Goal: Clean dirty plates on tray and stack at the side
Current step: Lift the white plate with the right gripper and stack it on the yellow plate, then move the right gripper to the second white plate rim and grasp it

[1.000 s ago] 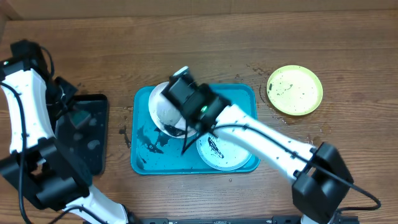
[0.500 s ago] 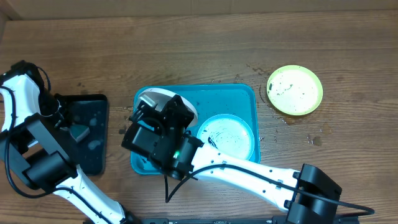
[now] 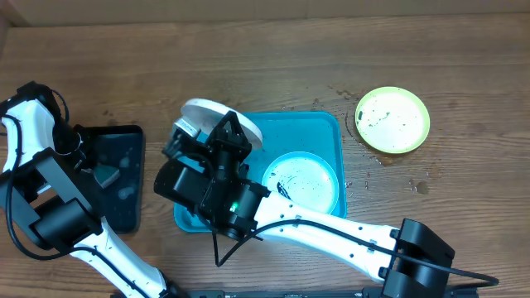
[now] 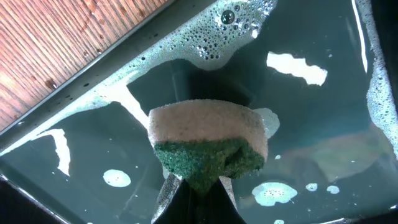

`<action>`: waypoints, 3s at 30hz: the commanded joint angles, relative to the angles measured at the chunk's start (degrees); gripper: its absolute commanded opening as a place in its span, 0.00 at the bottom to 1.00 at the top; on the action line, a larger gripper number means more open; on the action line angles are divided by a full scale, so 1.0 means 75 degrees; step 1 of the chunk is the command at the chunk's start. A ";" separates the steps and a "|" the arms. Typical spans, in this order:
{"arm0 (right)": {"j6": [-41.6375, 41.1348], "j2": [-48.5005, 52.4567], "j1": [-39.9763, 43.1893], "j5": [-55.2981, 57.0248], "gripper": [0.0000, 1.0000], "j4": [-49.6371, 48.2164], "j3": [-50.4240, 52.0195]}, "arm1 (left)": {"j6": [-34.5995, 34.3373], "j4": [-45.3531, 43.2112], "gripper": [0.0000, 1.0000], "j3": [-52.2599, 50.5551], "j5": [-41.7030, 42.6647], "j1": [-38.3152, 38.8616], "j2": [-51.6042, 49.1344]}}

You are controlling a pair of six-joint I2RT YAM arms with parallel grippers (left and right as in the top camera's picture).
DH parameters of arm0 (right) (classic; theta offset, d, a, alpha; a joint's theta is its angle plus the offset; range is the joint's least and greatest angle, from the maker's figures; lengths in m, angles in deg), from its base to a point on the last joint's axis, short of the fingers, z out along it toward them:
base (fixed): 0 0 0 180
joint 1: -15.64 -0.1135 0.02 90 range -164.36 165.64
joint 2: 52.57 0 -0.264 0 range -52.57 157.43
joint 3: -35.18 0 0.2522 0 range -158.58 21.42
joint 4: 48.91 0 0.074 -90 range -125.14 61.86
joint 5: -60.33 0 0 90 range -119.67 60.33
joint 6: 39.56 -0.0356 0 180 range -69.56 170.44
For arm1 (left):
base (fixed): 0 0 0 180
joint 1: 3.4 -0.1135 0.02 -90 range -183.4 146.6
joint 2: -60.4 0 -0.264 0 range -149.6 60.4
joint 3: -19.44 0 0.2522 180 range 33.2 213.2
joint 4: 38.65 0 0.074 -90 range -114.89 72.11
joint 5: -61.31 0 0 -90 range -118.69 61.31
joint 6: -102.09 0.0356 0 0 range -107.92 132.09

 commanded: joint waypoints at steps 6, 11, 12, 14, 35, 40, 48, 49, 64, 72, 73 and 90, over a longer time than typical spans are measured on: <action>-0.0787 -0.0236 -0.0006 -0.0469 0.04 0.0778 -0.0219 | 0.0143 -0.0023 0.04 -0.0015 0.0207 -0.0082 -0.0070; -0.3249 -0.0437 0.0399 -0.1638 0.03 0.1486 -0.0227 | 0.0146 0.0079 0.04 -0.0015 0.0207 -0.0082 -0.0070; -0.3698 -0.0527 0.0525 -0.2116 0.03 0.1682 -0.0239 | 0.0146 0.0087 0.04 -0.0015 0.0207 -0.0082 -0.0070; -0.4500 -0.0784 0.0933 -0.3430 0.03 0.2218 -0.0350 | 0.0146 0.0102 0.04 -0.0015 0.0207 -0.0082 -0.0070; -0.6531 -0.1708 1.0165 -0.8880 0.04 0.3893 0.1323 | 0.0143 -0.0026 0.04 -0.0015 0.0207 -0.0082 -0.0070; -0.6531 -0.1262 1.0646 -0.8982 0.04 0.3013 0.2043 | 0.0146 -0.0023 0.04 -0.0015 0.0207 -0.0082 -0.0070; -0.6441 -0.1125 1.0526 -1.0115 0.13 0.3279 0.2072 | 0.0146 -0.0029 0.04 -0.0015 0.0207 -0.0070 -0.0070; -0.6438 -0.1256 1.0483 -1.0311 0.12 0.3375 0.2072 | 0.0146 -0.0029 0.04 -0.0015 0.0207 -0.0070 -0.0070; -0.5021 -0.2017 0.6388 -1.0147 0.41 0.3147 0.3765 | 0.0146 -0.0003 0.04 -0.0015 0.0347 -0.0070 -0.0070; -0.4983 -0.1649 0.5913 -1.0145 0.39 0.2556 0.3914 | 0.0175 0.0003 0.04 -0.0015 0.0402 -0.0070 -0.0070; -0.4876 -0.1512 0.5913 -1.0139 0.39 0.2503 0.3914 | 0.0175 0.0003 0.04 -0.0015 0.0402 -0.0070 -0.0070; -0.4916 -0.0883 0.5904 -1.0468 0.31 0.2425 0.4170 | 0.0233 -0.0006 0.04 -0.0015 0.0405 -0.0070 -0.0070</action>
